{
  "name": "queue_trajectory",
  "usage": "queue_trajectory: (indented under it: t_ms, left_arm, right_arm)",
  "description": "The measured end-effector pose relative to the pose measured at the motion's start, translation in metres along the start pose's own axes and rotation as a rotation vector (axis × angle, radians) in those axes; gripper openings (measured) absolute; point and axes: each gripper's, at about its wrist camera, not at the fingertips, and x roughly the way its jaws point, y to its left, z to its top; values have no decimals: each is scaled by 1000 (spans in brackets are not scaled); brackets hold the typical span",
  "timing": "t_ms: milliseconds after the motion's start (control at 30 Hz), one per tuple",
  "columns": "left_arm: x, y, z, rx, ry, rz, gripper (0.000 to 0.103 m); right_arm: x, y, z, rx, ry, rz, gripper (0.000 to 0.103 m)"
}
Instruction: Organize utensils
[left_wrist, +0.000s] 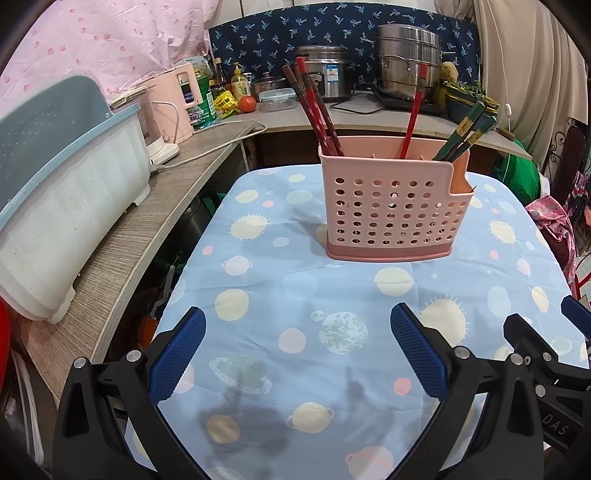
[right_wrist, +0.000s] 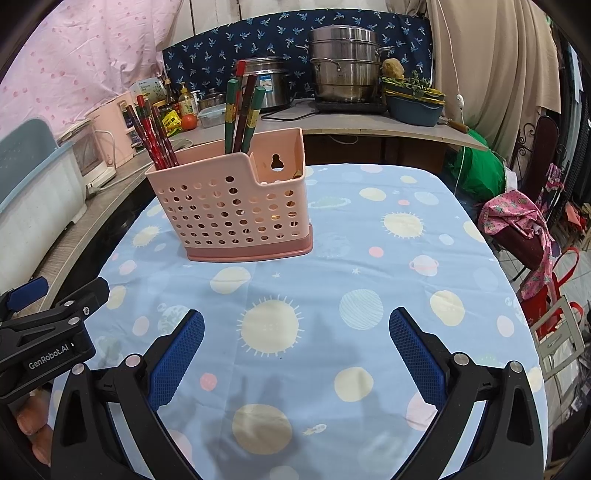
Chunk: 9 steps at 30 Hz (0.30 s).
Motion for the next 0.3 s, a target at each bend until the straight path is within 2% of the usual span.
queue_trajectory:
  t_ms: [300]
  left_arm:
    - [2, 1, 1, -7, -5, -8, 96]
  right_arm:
    - [3, -3, 0, 10, -4, -9, 97]
